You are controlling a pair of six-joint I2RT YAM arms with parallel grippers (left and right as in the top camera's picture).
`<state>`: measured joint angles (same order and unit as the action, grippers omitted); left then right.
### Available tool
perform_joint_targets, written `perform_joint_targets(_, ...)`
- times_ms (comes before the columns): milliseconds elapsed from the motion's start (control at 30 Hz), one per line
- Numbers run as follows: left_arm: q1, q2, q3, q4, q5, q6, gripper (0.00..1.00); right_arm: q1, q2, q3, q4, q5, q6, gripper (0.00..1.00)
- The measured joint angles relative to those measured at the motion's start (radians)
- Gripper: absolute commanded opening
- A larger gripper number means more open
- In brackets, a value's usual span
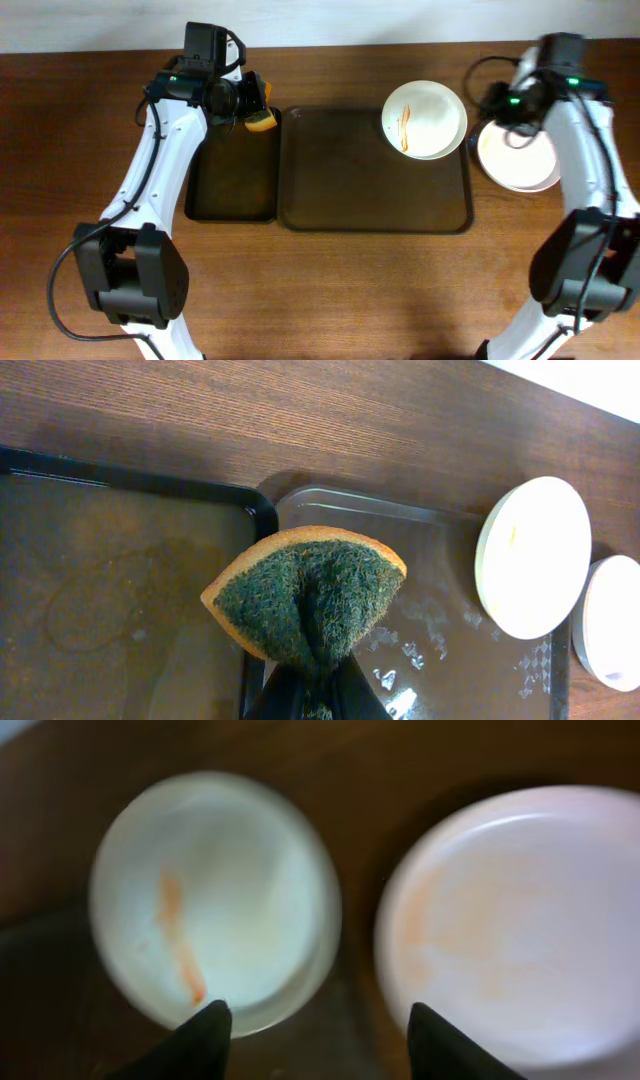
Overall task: Clean dirty plates on tray and stack at the side
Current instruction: 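Move the right gripper back and grip the last sauce plate rim, then lower the sponge in the left gripper onto the held plate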
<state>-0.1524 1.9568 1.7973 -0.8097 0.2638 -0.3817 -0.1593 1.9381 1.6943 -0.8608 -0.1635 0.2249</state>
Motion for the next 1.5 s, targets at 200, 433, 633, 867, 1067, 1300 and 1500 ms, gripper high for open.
perform_joint_targets(200, 0.000, 0.000, 0.000, 0.000, 0.000, 0.000, 0.00, 0.086, 0.105, 0.000, -0.059, 0.090, 0.089, 0.42)
perform_joint_targets(433, -0.003, 0.000, 0.000, 0.002, 0.000, 0.000, 0.00, 0.090, 0.242, 0.000, -0.058, 0.118, 0.142, 0.31)
perform_joint_targets(633, -0.003, 0.000, 0.000, 0.002, 0.000, 0.000, 0.00, 0.137, 0.273, 0.000, -0.041, 0.118, 0.131, 0.04)
perform_joint_targets(867, -0.003, 0.000, 0.000, 0.002, 0.000, 0.000, 0.00, 0.195, 0.273, 0.009, -0.209, 0.101, 0.119, 0.04)
perform_joint_targets(1067, -0.003, 0.000, 0.000, 0.002, -0.003, 0.000, 0.00, 0.256, 0.274, 0.008, -0.327, 0.018, 0.084, 0.43)
perform_joint_targets(1300, -0.003, 0.000, 0.000, 0.002, -0.003, 0.000, 0.00, 0.265, 0.274, 0.040, -0.199, 0.009, -0.165, 0.53)
perform_joint_targets(1500, -0.003, 0.000, 0.000, 0.002, -0.003, 0.000, 0.00, 0.265, 0.274, 0.047, -0.077, 0.031, -0.379, 0.45)
